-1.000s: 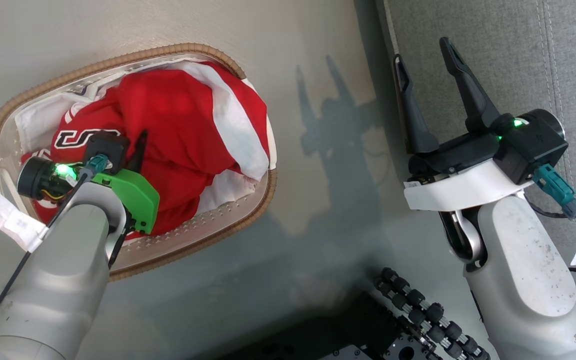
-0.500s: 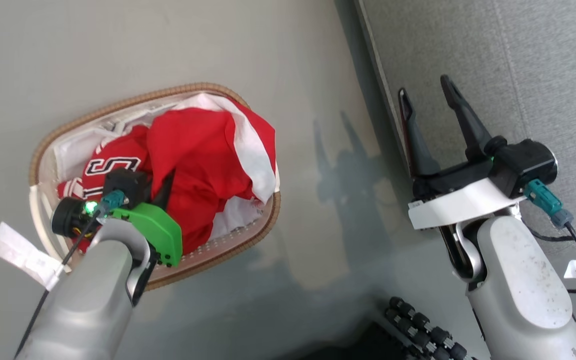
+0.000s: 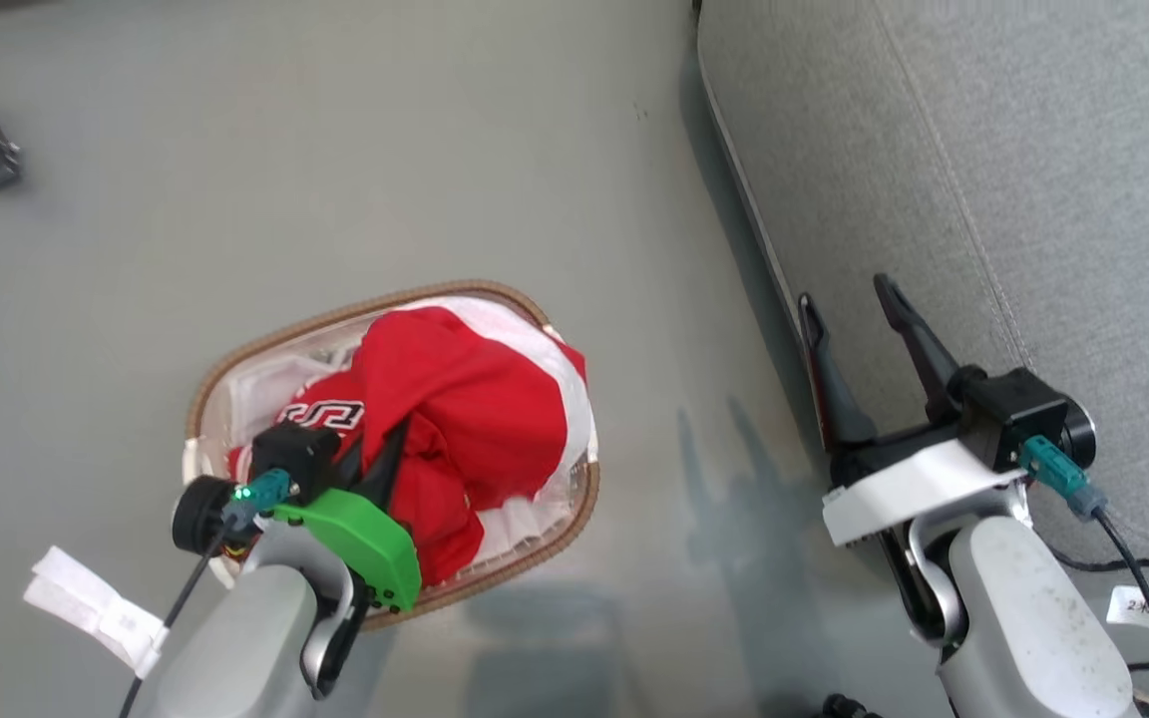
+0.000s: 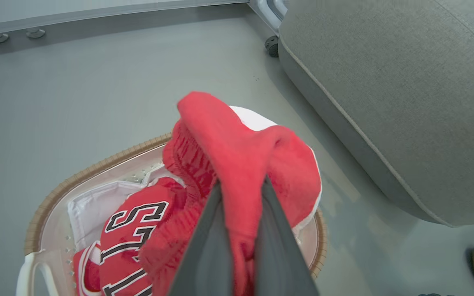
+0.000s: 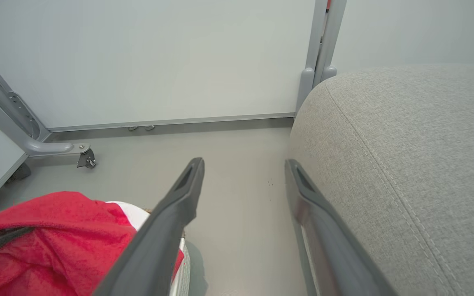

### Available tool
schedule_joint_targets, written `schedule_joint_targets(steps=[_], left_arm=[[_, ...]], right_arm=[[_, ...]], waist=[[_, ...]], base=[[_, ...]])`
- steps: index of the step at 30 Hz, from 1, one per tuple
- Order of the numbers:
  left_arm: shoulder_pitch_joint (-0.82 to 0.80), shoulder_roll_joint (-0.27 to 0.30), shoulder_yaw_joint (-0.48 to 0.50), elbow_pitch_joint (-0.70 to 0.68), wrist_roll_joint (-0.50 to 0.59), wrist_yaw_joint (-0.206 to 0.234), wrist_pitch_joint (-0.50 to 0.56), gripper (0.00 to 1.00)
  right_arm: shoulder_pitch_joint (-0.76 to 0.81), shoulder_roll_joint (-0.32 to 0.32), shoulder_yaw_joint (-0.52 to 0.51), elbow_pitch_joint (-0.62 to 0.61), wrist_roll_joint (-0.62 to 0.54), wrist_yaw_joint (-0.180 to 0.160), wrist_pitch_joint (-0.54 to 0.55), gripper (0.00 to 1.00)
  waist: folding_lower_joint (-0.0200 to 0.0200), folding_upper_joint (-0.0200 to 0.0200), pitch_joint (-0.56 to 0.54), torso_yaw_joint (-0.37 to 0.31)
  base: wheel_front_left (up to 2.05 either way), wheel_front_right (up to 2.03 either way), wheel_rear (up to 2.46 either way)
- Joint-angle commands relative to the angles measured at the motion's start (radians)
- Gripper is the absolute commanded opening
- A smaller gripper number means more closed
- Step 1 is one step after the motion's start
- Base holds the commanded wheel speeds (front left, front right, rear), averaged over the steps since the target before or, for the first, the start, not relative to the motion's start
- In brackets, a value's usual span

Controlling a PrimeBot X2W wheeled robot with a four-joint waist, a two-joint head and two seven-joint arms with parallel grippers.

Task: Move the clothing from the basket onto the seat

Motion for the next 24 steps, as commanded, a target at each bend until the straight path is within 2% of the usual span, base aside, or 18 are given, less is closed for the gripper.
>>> schedule_joint_targets(steps=[1,12,24], left_arm=[[0.032,-0.01,0.009,-0.017,0.013,-0.003,0.0,0.0],[0.133,-0.039,0.11,-0.189,0.074,-0.003,0.0,0.0],[0.127,-0.065,0.213,-0.379,0.105,-0.003,0.0,0.0]], right_arm=[[0.026,-0.005,-0.004,0.009,-0.002,-0.001,-0.004,1.0],[0.119,-0.005,-0.01,0.037,0.005,-0.001,-0.004,1.0],[0.192,-0.004,-0.015,0.046,0.019,-0.001,-0.004,1.0]], waist=[[0.0001,0.0,-0.113,0.062],[0.0001,0.0,-0.27,0.117],[0.0001,0.0,-0.355,0.154]], base=[[0.0,0.0,0.0],[0.0,0.0,0.0],[0.0,0.0,0.0]])
